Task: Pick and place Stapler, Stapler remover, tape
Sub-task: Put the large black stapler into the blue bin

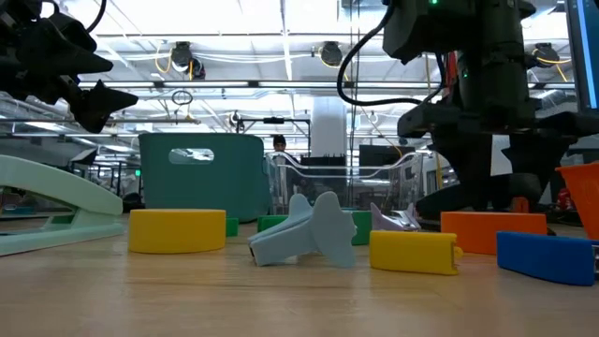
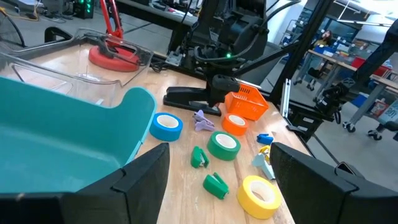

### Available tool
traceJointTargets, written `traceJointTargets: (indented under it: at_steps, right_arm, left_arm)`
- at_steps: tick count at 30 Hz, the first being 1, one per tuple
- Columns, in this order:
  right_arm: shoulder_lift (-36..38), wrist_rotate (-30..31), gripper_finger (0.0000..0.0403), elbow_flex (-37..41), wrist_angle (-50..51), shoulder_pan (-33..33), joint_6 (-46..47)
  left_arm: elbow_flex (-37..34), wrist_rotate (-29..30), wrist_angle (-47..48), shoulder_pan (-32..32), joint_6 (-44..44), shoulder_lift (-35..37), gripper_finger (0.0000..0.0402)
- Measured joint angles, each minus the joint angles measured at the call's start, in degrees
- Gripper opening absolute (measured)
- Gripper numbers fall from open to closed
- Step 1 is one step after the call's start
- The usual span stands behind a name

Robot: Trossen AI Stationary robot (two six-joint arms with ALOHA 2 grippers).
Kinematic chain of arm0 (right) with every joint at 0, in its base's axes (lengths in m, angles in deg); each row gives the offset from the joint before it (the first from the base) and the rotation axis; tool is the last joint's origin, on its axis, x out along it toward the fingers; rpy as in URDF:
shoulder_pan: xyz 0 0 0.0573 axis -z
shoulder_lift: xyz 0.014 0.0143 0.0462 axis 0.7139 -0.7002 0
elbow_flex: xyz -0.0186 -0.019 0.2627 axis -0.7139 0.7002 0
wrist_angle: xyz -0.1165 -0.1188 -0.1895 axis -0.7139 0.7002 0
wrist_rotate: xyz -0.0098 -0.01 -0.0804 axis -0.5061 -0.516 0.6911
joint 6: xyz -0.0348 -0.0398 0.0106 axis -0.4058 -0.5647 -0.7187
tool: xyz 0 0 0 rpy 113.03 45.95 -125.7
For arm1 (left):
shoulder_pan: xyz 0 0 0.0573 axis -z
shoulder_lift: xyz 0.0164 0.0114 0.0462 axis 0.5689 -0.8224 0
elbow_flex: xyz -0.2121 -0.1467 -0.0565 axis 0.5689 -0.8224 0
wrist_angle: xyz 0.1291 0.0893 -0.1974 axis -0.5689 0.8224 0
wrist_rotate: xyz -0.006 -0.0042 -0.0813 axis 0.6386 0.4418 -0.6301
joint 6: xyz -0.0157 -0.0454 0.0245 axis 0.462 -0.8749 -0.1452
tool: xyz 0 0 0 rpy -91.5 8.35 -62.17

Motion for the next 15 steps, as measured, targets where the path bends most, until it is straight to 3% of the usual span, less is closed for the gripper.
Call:
traceJointTargets:
  at_steps: [7,15]
  right_arm:
    - [0.23,-1.50,0.0222,5.78,-11.14,0.07,0.31]
    - [0.31,-2.25,0.0223,7.65,-12.31,0.10,2.55]
  left_arm:
    - [0.00,-0.01,-0.06,0.00,0.01,-0.01,0.0283]
    - [0.00,0.02,-0.11,-0.01,-0.02,-0.01,0.0283]
